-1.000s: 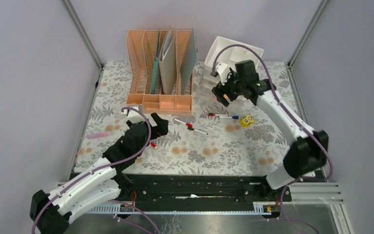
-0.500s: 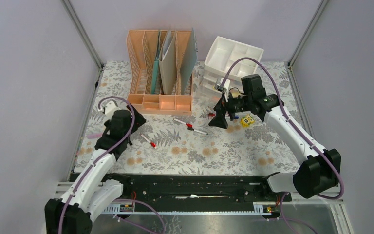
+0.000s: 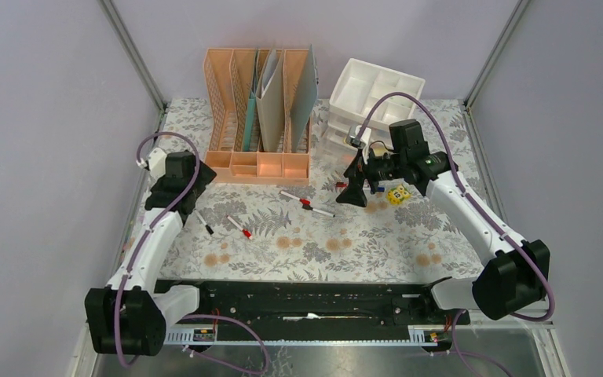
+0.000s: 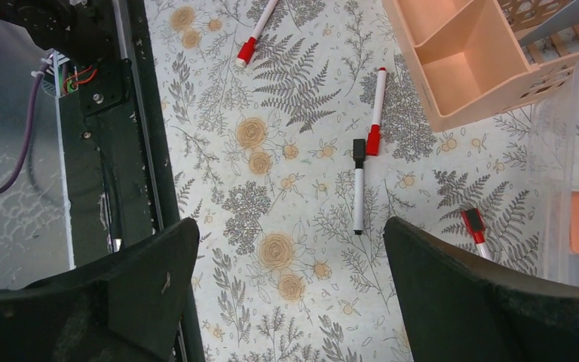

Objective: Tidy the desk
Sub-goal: Pick up the stationery from the corner of the board.

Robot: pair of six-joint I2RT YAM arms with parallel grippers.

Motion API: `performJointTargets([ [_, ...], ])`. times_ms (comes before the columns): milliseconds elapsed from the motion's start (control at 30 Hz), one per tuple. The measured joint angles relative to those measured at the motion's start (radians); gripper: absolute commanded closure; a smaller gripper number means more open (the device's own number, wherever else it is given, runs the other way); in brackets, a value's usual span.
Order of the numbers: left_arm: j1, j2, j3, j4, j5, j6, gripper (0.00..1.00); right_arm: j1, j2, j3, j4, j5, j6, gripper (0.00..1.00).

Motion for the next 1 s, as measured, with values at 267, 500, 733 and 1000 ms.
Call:
performJointTargets([
  [267,0.164,-0.03,-0.095,0.068,-0.049,-0.085,0.04,0.0,0.002,0.0,-0.015,0.01,-0.068,0.0],
  [500,0.327,0.209,-0.089,0.047,-0.04,-0.263,0.15,-0.002,0.05,0.004,-0.073,0.059,-0.148,0.0],
  [733,0.389,0.371,-0.06,0.021,-0.02,-0.361,0.19,-0.039,0.072,0.004,-0.097,0.062,-0.171,0.0],
  [1000,0.414,0.501,0.06,-0.005,-0.024,-0.394,0.25,-0.09,0.072,0.002,-0.098,0.042,-0.18,0.0],
])
